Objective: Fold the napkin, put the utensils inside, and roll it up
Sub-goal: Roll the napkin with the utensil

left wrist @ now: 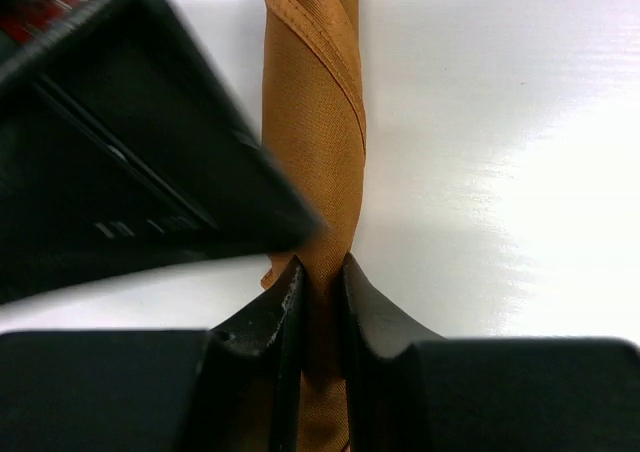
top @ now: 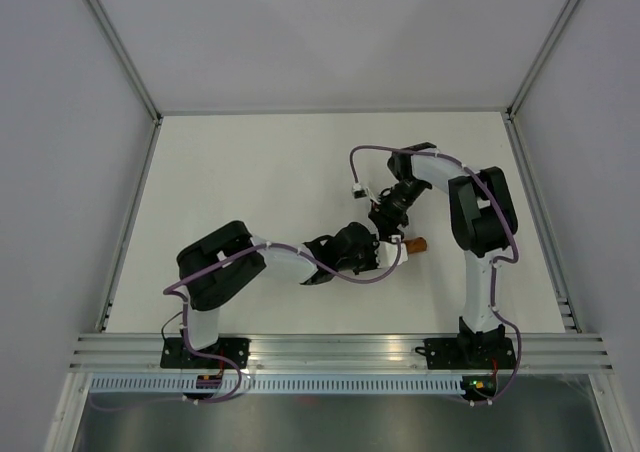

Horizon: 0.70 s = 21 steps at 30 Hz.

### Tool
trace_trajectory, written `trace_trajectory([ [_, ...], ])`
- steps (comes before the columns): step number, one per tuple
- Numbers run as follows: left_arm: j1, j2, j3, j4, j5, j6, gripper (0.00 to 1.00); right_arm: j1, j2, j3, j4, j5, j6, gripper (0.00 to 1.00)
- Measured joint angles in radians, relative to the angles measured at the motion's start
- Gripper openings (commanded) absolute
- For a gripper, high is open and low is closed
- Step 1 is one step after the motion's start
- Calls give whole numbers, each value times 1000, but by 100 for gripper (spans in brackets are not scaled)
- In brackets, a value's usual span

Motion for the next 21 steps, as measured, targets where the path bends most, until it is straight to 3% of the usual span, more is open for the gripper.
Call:
trace_trajectory([
  [9, 32, 5, 38, -55, 57, -100, 16, -137, -83, 32, 312, 103, 166, 77],
  [16, 53, 33, 96, -101, 89, -211, 17, -237, -196, 5, 391, 114, 270, 60],
  [21, 66, 55, 130, -113, 107, -302, 18, -272, -330, -134, 400, 119, 295, 53],
])
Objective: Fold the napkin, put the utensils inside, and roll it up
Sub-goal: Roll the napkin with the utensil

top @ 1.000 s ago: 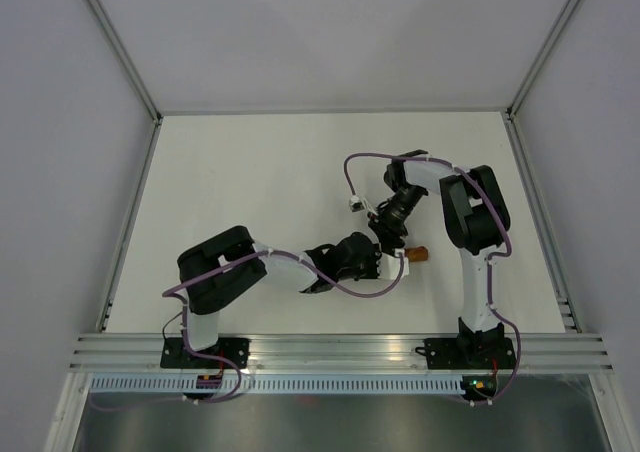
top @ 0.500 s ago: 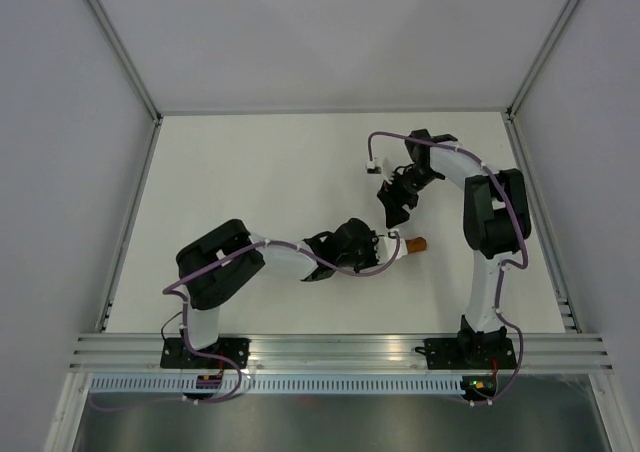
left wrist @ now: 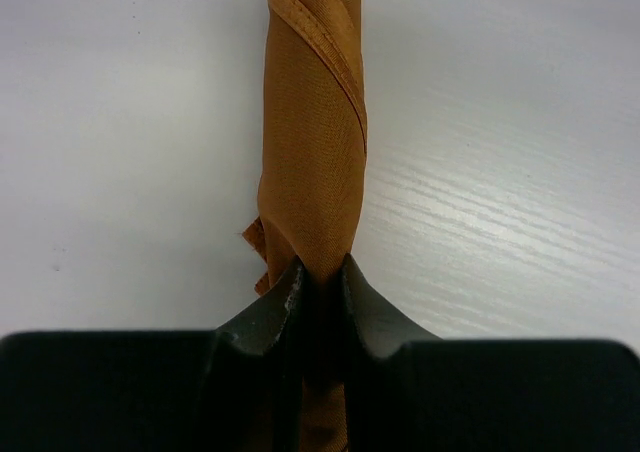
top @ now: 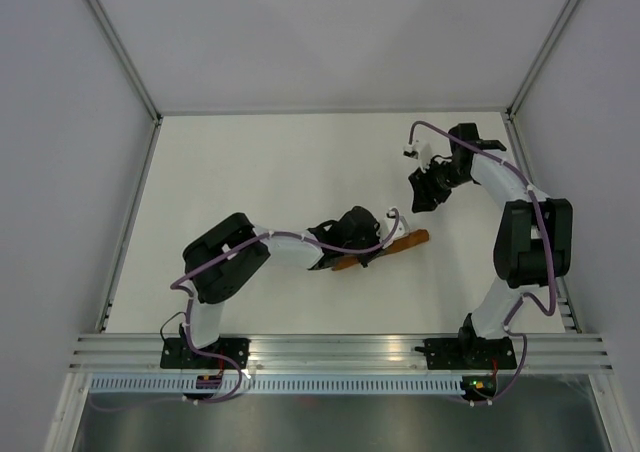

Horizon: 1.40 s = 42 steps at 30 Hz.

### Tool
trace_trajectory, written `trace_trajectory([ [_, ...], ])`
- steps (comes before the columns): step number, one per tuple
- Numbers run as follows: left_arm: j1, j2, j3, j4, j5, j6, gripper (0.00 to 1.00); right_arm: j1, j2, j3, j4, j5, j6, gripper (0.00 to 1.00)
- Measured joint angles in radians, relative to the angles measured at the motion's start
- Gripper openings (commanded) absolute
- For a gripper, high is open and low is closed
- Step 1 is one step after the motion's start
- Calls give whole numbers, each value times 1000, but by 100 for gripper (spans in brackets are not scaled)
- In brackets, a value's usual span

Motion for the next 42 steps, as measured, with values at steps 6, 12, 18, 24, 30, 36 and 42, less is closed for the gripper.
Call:
trace_trajectory([
  [6, 10, 29, 43, -13, 6, -130, 22, 1, -120, -170, 0, 24, 11, 45],
  [12, 10, 53, 77, -27, -28, -276, 25, 0, -157, -284, 8, 45, 31, 34],
  [18, 9, 78, 111, -39, -56, -390, 27, 0, -148, -314, 8, 63, 31, 33],
  [24, 9, 97, 136, -43, -81, -486, 31, 0, -89, -315, 16, 63, 31, 31],
  [30, 8, 113, 157, -47, -106, -577, 33, 1, 8, -298, 11, 53, 41, 30],
  [36, 8, 135, 192, -59, -130, -662, 37, 5, 74, -220, 9, 23, 77, 30],
  [42, 8, 186, 266, -73, -164, -731, 41, 15, 121, -151, 18, 19, 113, 29],
])
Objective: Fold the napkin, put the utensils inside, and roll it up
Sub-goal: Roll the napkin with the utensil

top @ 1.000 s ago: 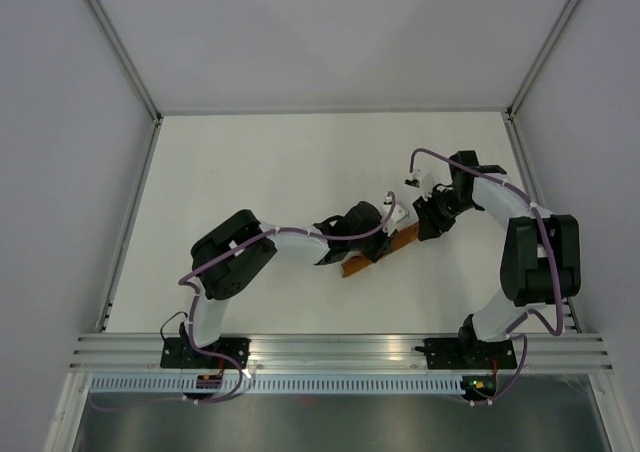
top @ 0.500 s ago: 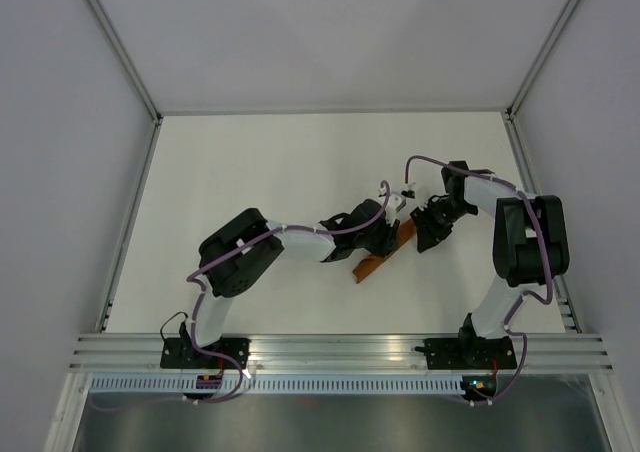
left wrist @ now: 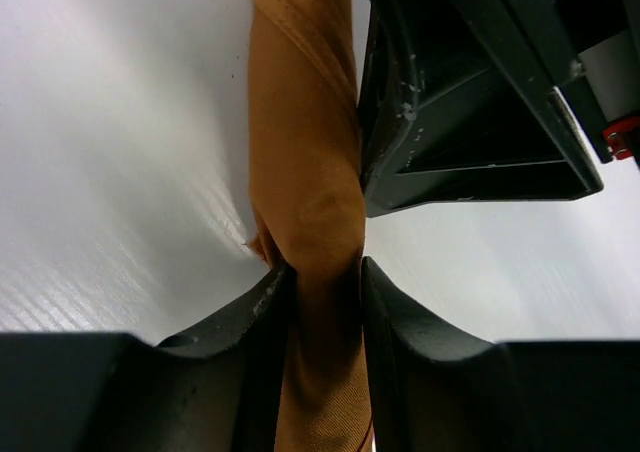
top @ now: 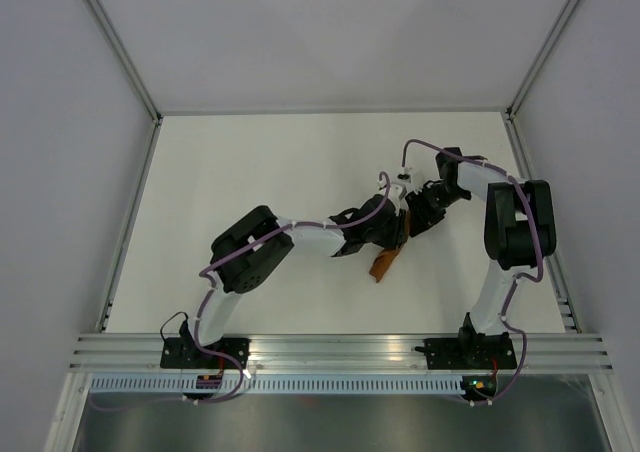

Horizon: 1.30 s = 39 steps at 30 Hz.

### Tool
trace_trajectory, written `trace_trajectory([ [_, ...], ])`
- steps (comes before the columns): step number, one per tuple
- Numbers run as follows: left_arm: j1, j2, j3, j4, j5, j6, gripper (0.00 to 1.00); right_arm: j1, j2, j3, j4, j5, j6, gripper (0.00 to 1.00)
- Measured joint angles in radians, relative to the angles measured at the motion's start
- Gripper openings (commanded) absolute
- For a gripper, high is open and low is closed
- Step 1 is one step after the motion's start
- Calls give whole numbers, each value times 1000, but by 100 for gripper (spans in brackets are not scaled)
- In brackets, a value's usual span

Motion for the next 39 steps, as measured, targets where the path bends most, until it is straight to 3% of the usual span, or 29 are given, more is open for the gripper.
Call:
trace_trajectory([
  [15, 14, 71, 122, -48, -64, -140, 46, 21, 114, 181, 23, 46, 94, 27],
  [39, 19, 32, 35, 25, -55, -172, 52, 32, 76, 131, 90, 67, 125, 27],
])
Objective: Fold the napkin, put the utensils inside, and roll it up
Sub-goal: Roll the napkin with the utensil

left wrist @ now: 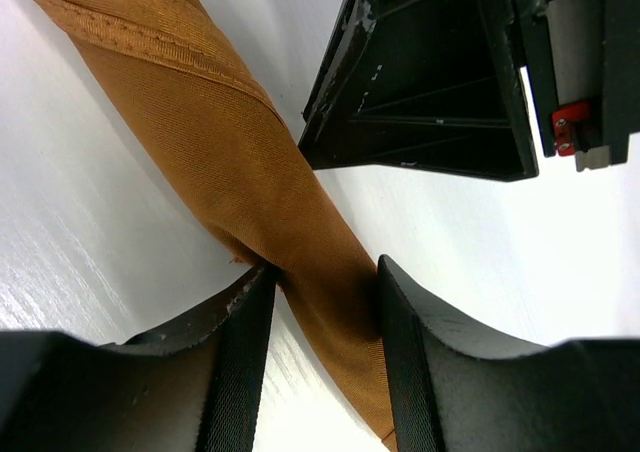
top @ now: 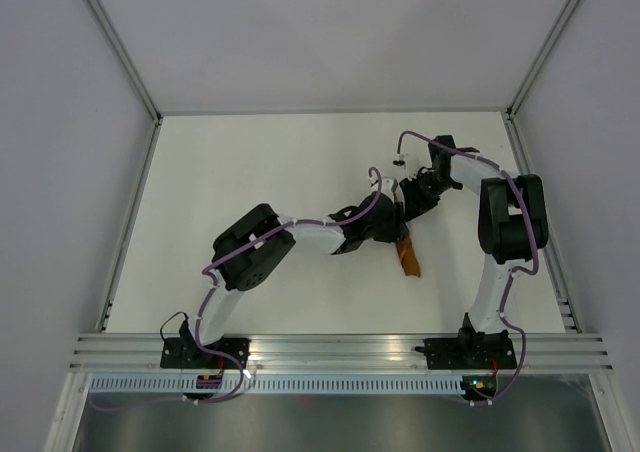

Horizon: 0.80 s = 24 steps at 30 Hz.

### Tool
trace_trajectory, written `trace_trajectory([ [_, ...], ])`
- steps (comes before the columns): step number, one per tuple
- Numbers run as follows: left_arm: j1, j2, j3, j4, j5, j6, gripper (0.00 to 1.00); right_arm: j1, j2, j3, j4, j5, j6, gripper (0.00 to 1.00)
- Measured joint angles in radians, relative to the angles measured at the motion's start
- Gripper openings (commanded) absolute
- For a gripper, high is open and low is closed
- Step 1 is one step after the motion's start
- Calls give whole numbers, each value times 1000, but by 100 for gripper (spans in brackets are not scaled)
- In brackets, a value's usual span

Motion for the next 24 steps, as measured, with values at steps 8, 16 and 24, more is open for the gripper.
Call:
trace_trajectory([
  [8, 0, -21, -43, 35, 24, 3, 54, 1, -26, -14, 10, 14, 1, 27],
  [16, 0, -35, -75, 64, 28, 8, 55, 1, -66, -25, 8, 8, -1, 26],
  [24, 0, -47, -91, 72, 43, 36, 57, -3, -80, -26, -54, -76, -39, 25],
])
